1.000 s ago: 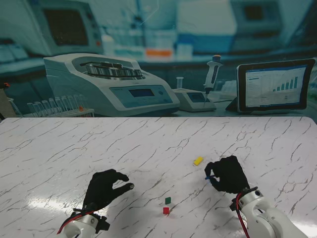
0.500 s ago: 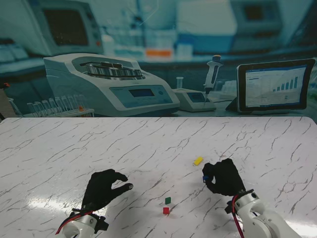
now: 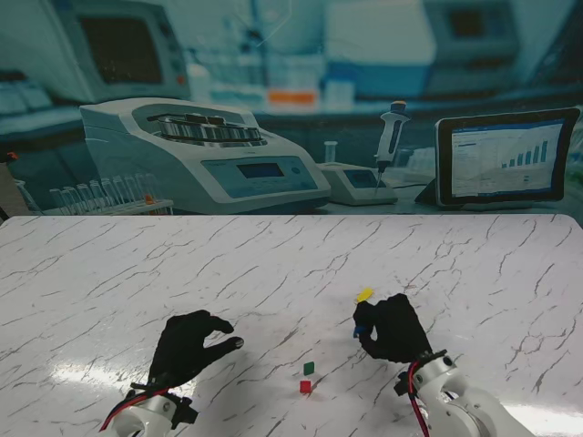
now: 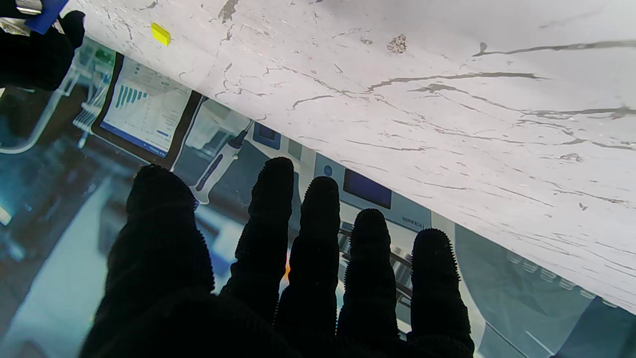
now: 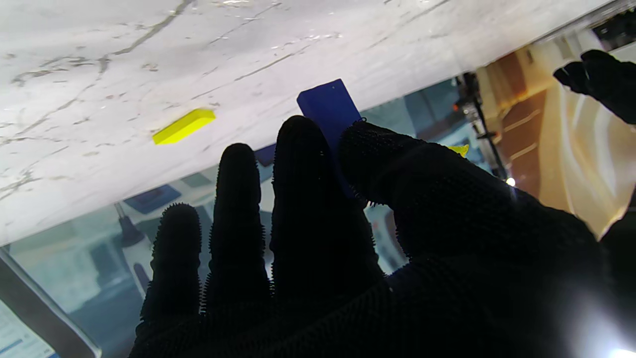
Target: Arrange dominoes in a row
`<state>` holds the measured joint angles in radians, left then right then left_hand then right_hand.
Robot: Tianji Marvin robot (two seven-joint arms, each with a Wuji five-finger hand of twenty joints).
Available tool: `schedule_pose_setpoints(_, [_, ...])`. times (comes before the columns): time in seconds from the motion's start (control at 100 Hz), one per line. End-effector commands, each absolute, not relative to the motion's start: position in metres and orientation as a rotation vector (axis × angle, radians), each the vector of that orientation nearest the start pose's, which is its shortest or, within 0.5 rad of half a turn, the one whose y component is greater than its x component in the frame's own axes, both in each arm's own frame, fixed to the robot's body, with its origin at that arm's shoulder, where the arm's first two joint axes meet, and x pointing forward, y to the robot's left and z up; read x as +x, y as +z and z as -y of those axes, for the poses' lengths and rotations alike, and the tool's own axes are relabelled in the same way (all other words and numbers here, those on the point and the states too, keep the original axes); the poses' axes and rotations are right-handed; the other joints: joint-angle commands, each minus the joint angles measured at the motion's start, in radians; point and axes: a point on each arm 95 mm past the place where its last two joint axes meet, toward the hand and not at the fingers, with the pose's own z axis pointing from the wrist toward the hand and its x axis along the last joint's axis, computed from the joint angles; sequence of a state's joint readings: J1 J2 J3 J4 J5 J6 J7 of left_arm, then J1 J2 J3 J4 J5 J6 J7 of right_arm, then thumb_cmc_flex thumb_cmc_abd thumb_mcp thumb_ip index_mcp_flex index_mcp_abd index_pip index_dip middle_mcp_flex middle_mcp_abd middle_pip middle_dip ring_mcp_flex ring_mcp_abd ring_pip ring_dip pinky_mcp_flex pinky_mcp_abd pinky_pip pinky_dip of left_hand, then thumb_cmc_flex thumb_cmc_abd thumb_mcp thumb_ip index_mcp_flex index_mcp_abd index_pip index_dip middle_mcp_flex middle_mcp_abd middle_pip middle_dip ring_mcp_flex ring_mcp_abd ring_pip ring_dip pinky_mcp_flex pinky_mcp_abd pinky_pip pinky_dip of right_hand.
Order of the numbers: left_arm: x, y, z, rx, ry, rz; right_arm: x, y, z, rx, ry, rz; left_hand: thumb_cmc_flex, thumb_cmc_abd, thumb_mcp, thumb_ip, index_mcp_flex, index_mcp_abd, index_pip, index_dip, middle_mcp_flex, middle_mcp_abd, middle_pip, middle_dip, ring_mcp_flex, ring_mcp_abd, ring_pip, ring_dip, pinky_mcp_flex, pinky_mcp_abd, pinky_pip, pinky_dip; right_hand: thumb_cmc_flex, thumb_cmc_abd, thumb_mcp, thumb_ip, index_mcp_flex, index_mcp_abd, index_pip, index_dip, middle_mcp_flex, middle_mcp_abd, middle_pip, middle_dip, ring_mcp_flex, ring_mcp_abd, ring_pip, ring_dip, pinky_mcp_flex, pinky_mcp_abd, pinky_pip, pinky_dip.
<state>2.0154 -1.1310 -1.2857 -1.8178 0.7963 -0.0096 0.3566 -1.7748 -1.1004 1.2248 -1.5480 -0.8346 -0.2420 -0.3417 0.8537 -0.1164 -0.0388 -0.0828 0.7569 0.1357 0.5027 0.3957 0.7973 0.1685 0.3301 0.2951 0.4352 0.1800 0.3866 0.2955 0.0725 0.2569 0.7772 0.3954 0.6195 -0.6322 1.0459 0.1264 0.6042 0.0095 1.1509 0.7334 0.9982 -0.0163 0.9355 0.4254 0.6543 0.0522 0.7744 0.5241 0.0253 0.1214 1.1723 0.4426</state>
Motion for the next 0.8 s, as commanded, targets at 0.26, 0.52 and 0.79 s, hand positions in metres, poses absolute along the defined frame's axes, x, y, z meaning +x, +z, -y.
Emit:
schedule_pose_setpoints(0.26, [0.266,-0.357,0.010,-1.489,-1.744,-1.151,0.334,-0.373,-0.035,1.292,1.845,-1.385,-0.010,0.015,-0.022,-0.016,0.016,-0.028,0.010,0.015,0.016,-0.024,0.014,0.015,0.012,-0.018,0.004,0.017,-0.011,0.009,0.025,0.016,0.020,0.006,0.005,0.020,-0.022,-0.003,0.045,-0.021,0.008,-0.013,-0.013,-0.015,0.009,-0.001,-0.016,-0.007,-0.003,0.031,0.022,-0.012])
schedule_pose_setpoints(0.52, [0.264,-0.358,0.009,-1.491,-1.747,-1.152,0.336,-0.378,-0.058,1.285,1.860,-1.442,-0.008,0.015,-0.021,-0.016,0.016,-0.027,0.010,0.014,0.016,-0.021,0.014,0.015,0.012,-0.016,0.004,0.016,-0.011,0.009,0.024,0.015,0.036,0.020,-0.018,-0.004,-0.028,-0.001,0.036,-0.032,0.001,-0.009,-0.030,-0.018,0.002,-0.006,-0.017,-0.007,-0.003,0.031,0.022,-0.012])
schedule_pose_setpoints(0.79, [0.263,-0.358,0.007,-1.498,-1.745,-1.143,0.333,-0.388,-0.074,1.302,1.876,-1.486,-0.008,0.015,-0.021,-0.016,0.016,-0.026,0.010,0.014,0.016,-0.022,0.014,0.015,0.012,-0.016,0.004,0.017,-0.011,0.010,0.024,0.015,0.049,0.031,-0.042,-0.026,-0.034,0.001,0.026,-0.039,-0.007,-0.004,-0.047,-0.019,-0.008,-0.006,-0.016,-0.006,-0.003,0.031,0.022,-0.012])
